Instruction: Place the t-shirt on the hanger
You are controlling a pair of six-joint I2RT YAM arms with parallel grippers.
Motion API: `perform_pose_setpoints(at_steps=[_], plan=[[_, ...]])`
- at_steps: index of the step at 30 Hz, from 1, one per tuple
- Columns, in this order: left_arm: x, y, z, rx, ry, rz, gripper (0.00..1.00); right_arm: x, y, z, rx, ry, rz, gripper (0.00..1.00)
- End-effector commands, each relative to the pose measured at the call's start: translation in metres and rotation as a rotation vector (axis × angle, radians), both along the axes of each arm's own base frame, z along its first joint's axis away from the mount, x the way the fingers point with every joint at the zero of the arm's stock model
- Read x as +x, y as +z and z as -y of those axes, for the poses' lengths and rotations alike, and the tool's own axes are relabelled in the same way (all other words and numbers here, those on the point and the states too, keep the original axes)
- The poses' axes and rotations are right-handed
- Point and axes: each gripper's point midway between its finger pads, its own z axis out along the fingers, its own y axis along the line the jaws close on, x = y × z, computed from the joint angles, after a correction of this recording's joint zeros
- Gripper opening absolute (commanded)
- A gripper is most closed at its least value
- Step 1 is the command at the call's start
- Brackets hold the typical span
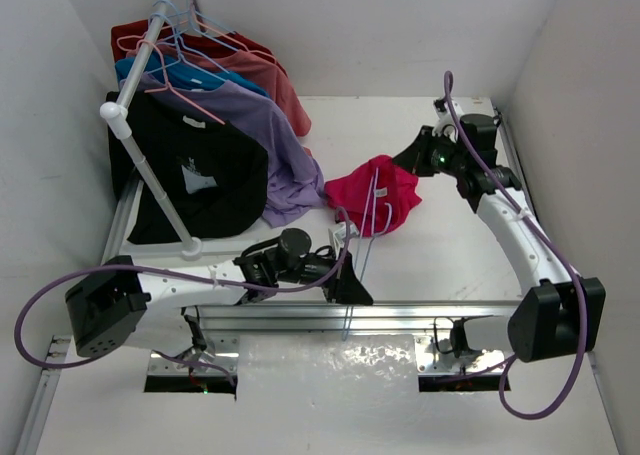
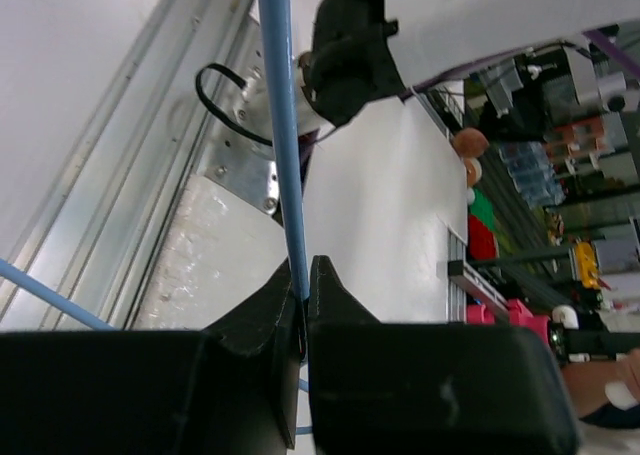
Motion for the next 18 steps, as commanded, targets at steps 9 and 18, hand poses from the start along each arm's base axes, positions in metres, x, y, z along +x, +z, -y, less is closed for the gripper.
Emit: perform_pose_setpoints(at_steps=[9,18], plan=[[0.028,0.077,0.019,-0.220,-0.002,0.170,0.00,-0.040,0.065,-0.059,0.068,0.203,0.173,0.00],[0.006,0.083,0.011,-0.285,-0.110,0.199,0.00,-0.021,0.084,-0.038,-0.043,0.063,0.200,0.00]])
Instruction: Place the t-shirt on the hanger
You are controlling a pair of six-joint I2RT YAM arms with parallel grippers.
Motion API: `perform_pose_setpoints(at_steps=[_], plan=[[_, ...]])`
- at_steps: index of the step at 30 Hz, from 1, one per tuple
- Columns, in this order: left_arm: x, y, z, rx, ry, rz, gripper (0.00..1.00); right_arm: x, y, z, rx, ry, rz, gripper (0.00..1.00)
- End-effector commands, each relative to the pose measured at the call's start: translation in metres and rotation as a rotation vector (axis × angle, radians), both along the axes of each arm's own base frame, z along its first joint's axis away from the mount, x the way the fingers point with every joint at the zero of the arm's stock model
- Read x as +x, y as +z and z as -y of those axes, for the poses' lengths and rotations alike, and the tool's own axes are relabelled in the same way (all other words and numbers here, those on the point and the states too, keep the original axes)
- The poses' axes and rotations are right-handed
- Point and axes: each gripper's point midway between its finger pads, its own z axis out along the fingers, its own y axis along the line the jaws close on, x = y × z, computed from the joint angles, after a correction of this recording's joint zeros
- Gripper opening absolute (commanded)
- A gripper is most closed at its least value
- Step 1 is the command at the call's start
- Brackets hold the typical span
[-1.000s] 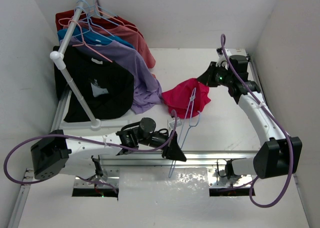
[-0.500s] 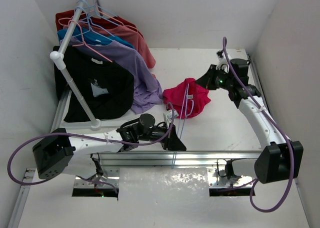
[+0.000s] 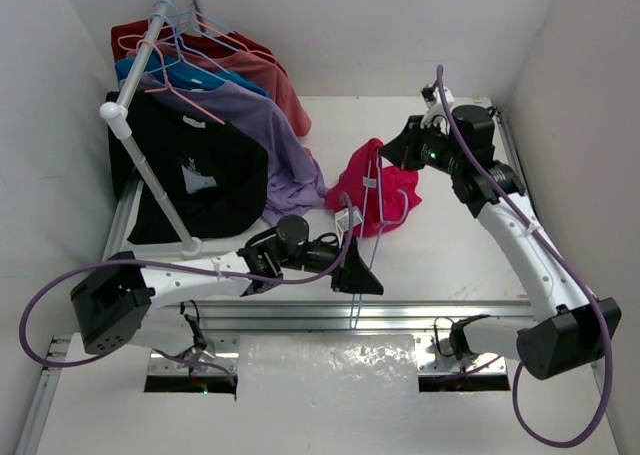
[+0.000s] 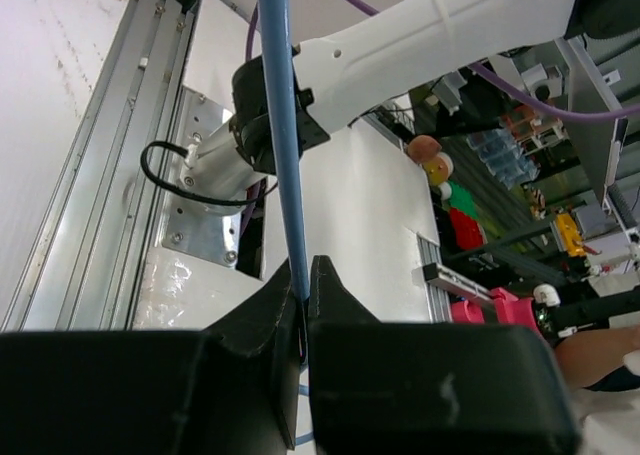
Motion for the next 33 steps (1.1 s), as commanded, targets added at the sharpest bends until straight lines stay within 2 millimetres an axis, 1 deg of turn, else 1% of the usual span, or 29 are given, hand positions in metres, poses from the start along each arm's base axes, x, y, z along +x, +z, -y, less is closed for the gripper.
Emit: perform_pose_setpoints(at_steps=[1,2,4,5,6,7,8,9,10,11,12,13,14,15,17,18,19,21,22,23,24,25,26,27,28,29,33], plan=[[-0.003,0.036,-0.005,-0.118,-0.026,0.125,0.00,0.001,0.029,0.001,-0.004,0.005,0.066,0.00],[0.000,0.043,-0.005,-0.128,-0.014,0.163,0.00,-0.009,0.036,-0.009,0.028,0.080,0.070,0.00],[0.009,0.055,-0.009,-0.122,0.022,0.194,0.00,-0.023,0.052,-0.016,0.067,0.143,0.090,0.00],[0.015,0.072,-0.009,-0.144,0.039,0.239,0.00,-0.034,0.063,-0.022,0.091,0.199,0.106,0.00],[0.019,0.077,-0.012,-0.134,0.044,0.246,0.00,-0.041,0.072,-0.024,0.106,0.228,0.126,0.00],[0.030,0.091,-0.021,-0.158,0.073,0.275,0.00,-0.047,0.080,-0.026,0.119,0.251,0.137,0.00],[0.030,0.100,-0.026,-0.179,0.050,0.291,0.00,-0.058,0.097,-0.027,0.131,0.276,0.174,0.00],[0.044,0.117,-0.035,-0.205,0.083,0.315,0.00,-0.069,0.106,-0.030,0.146,0.324,0.192,0.00],[0.048,0.126,-0.039,-0.217,0.085,0.318,0.00,-0.078,0.122,-0.030,0.155,0.352,0.232,0.00],[0.049,0.133,-0.042,-0.226,0.072,0.327,0.00,-0.084,0.126,-0.030,0.157,0.368,0.235,0.00],[0.056,0.147,-0.046,-0.241,0.089,0.346,0.00,-0.090,0.131,-0.031,0.160,0.385,0.241,0.00],[0.058,0.153,-0.047,-0.248,0.088,0.360,0.00,-0.096,0.140,-0.030,0.162,0.393,0.262,0.00],[0.058,0.158,-0.047,-0.252,0.081,0.368,0.00,-0.101,0.142,-0.030,0.165,0.405,0.264,0.00],[0.057,0.170,-0.047,-0.269,0.074,0.384,0.00,-0.111,0.141,-0.033,0.181,0.454,0.255,0.00],[0.053,0.177,-0.046,-0.298,0.043,0.400,0.00,-0.124,0.147,-0.033,0.193,0.483,0.290,0.00],[0.052,0.176,-0.044,-0.300,0.029,0.378,0.00,-0.118,0.138,-0.030,0.186,0.442,0.275,0.00],[0.053,0.174,-0.043,-0.299,0.024,0.377,0.00,-0.114,0.135,-0.028,0.176,0.413,0.272,0.00],[0.054,0.164,-0.041,-0.295,0.014,0.363,0.00,-0.098,0.117,-0.021,0.133,0.336,0.237,0.00],[0.054,0.152,-0.041,-0.288,0.017,0.352,0.00,-0.079,0.103,-0.012,0.099,0.230,0.207,0.00],[0.053,0.147,-0.042,-0.286,0.018,0.350,0.00,-0.066,0.089,-0.009,0.073,0.189,0.183,0.00],[0.053,0.134,-0.042,-0.269,0.022,0.330,0.00,-0.050,0.075,0.000,0.044,0.105,0.159,0.00],[0.053,0.130,-0.043,-0.268,0.028,0.327,0.00,-0.040,0.069,0.004,0.034,0.067,0.153,0.14],[0.051,0.131,-0.046,-0.274,0.033,0.337,0.00,-0.029,0.059,0.007,0.021,0.039,0.139,0.22],[0.050,0.129,-0.047,-0.272,0.035,0.336,0.00,-0.022,0.050,0.008,0.008,0.021,0.128,0.29],[0.049,0.123,-0.048,-0.258,0.037,0.325,0.00,-0.015,0.050,0.009,0.006,0.005,0.146,0.32],[0.047,0.123,-0.049,-0.258,0.037,0.332,0.00,-0.007,0.044,0.008,-0.009,0.002,0.145,0.33],[0.042,0.115,-0.050,-0.236,0.047,0.326,0.00,0.004,0.042,-0.005,-0.007,0.057,0.156,0.44]])
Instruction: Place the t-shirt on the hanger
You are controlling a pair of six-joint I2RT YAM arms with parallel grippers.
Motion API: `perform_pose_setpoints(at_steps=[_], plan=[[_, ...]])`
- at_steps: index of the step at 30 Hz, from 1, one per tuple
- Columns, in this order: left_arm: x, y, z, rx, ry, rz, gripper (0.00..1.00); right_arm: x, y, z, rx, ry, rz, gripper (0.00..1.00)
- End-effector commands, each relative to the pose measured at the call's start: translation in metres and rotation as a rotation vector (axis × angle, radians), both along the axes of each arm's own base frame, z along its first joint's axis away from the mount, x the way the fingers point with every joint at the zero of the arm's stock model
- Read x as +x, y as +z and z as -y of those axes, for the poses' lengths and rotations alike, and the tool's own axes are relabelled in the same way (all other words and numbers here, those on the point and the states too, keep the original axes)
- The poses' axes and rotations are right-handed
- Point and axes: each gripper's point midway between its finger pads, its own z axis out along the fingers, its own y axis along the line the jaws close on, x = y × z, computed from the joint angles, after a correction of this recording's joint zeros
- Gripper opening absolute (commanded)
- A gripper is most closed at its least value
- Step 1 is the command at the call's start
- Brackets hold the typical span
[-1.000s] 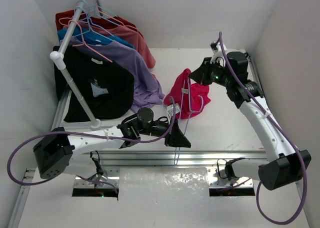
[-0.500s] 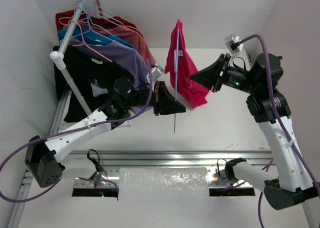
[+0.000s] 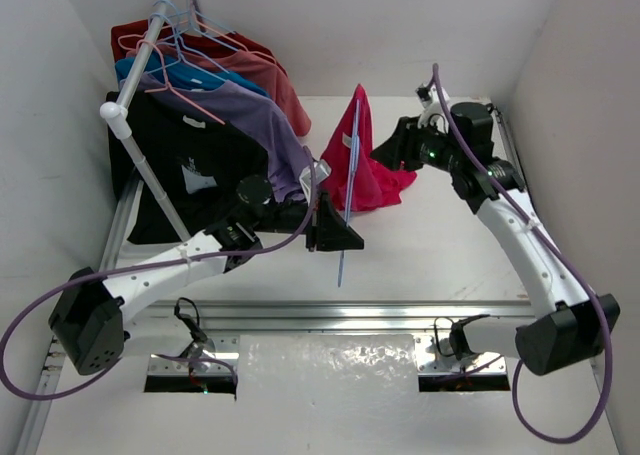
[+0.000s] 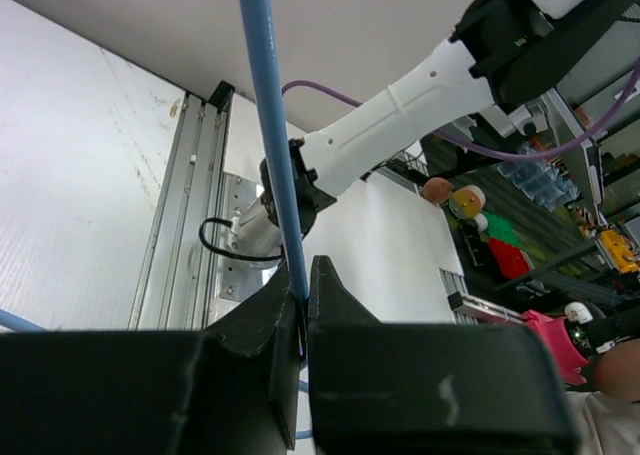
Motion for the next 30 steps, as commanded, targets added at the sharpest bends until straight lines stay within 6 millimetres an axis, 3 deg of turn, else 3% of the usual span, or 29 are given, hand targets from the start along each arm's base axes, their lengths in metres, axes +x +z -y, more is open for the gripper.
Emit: perform_pose_setpoints(at_steps=[1,4,10,15,21,28,30], plan=[[-0.013,0.039,-0.005,-0.117,-0.001,0.171,0.00,0.011,0.031,-0.010,-0.001,0.018,0.147,0.46],[-0.017,0.033,-0.004,-0.117,-0.004,0.152,0.00,0.022,0.027,-0.016,-0.048,-0.003,0.156,0.52],[-0.023,0.030,0.007,-0.116,-0.021,0.131,0.00,0.030,0.031,-0.015,-0.038,-0.028,0.180,0.53],[-0.031,0.030,0.013,-0.118,-0.047,0.127,0.00,0.040,0.048,-0.007,-0.041,-0.091,0.240,0.48],[-0.041,0.035,0.019,-0.129,-0.067,0.129,0.00,0.048,0.043,-0.012,-0.050,-0.079,0.237,0.43],[-0.041,0.039,0.020,-0.135,-0.064,0.129,0.00,0.050,0.042,-0.009,-0.053,-0.096,0.262,0.00],[-0.033,0.036,0.021,-0.116,-0.021,0.126,0.00,0.045,0.042,-0.007,-0.051,-0.100,0.259,0.00]])
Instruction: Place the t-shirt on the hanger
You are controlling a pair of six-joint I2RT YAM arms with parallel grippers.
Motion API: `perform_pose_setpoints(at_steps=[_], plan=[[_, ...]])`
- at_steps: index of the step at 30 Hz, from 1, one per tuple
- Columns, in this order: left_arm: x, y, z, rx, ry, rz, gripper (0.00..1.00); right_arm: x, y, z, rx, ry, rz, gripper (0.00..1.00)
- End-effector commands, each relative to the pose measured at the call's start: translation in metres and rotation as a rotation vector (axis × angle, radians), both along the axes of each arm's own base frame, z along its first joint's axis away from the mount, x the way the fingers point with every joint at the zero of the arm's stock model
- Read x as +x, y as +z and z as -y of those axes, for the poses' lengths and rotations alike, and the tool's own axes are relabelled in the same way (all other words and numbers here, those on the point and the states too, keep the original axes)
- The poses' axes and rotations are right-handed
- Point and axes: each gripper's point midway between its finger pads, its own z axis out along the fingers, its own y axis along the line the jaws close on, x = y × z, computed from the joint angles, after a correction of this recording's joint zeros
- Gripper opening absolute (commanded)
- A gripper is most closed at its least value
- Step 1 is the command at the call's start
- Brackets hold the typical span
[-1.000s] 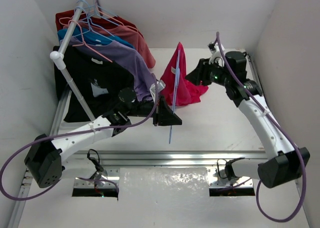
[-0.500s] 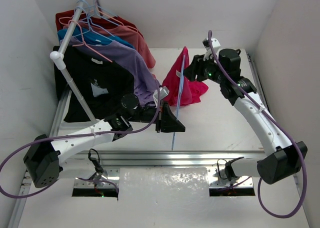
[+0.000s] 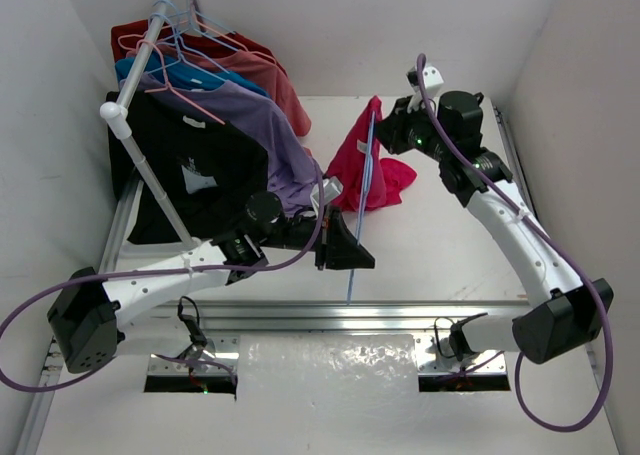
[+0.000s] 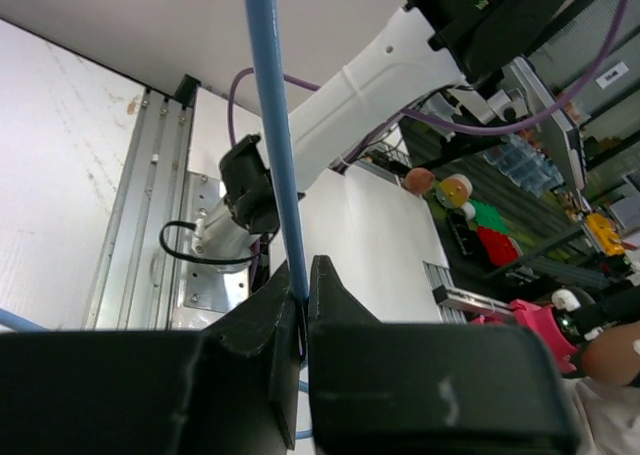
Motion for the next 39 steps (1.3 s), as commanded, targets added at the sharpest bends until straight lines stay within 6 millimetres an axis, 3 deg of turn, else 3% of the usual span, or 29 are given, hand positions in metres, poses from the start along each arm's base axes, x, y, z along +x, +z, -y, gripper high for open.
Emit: perform_pose_setpoints(at_steps=[1,5,11,20,25,30,35,37,39], plan=[[0.008,0.034,0.004,-0.091,0.048,0.114,0.00,-0.003,0.022,0.004,0.021,-0.013,0.084,0.00],[0.032,0.022,0.009,-0.032,0.165,0.087,0.00,-0.025,0.024,0.003,0.032,0.031,0.073,0.00],[0.050,0.025,0.020,-0.023,0.199,0.093,0.00,-0.076,0.034,-0.015,0.076,0.245,0.058,0.00],[0.068,0.066,0.031,-0.105,0.202,0.121,0.00,-0.132,0.059,-0.007,0.067,0.331,0.097,0.00],[0.071,0.087,0.032,-0.148,0.207,0.148,0.00,-0.148,0.050,-0.004,0.059,0.349,0.044,0.00],[0.079,0.074,0.035,-0.128,0.234,0.133,0.00,-0.154,0.056,0.002,0.059,0.324,0.067,0.00],[0.083,0.061,0.031,-0.143,0.281,0.118,0.00,-0.141,0.041,0.001,0.042,0.299,0.023,0.22],[0.086,0.057,0.030,-0.135,0.307,0.121,0.00,-0.141,0.043,0.002,0.050,0.293,0.041,0.31],[0.090,0.052,0.029,-0.117,0.322,0.135,0.00,-0.139,0.043,0.006,0.048,0.264,0.064,0.33]])
